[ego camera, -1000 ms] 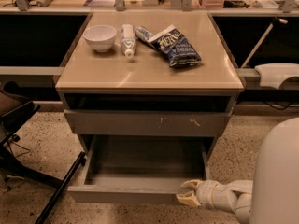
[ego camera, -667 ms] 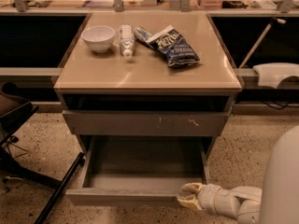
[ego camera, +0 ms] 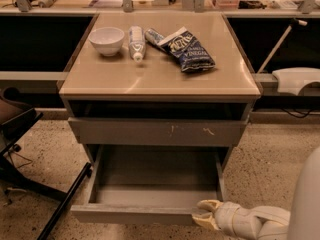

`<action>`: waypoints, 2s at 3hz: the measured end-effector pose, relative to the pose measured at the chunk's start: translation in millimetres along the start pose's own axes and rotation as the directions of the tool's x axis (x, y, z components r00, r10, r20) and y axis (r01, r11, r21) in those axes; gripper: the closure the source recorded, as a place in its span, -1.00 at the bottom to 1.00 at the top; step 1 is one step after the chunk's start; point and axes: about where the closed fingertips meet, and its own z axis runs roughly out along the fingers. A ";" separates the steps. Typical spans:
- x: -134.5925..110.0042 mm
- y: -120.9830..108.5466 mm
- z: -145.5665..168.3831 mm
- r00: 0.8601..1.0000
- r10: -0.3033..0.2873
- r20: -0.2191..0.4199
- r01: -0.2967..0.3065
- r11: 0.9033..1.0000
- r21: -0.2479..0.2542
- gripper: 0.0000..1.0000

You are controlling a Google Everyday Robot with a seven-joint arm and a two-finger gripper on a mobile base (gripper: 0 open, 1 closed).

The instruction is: Open middle drawer

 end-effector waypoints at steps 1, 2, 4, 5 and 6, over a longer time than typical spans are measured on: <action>-1.6 0.5 -1.4 1.000 0.000 0.002 0.000 1.000 0.001 1.00; 6.7 8.1 -10.0 1.000 0.022 0.005 -0.022 1.000 0.017 1.00; 11.7 15.1 -20.2 0.999 0.041 0.008 -0.042 0.999 0.030 1.00; 8.2 15.3 -23.1 0.999 0.041 0.008 -0.042 0.999 0.030 0.64; 8.2 15.3 -23.0 0.999 0.041 0.008 -0.042 0.999 0.030 0.17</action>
Offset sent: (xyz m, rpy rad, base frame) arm -0.2782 -0.1059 -0.0241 0.0980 0.0590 -0.4679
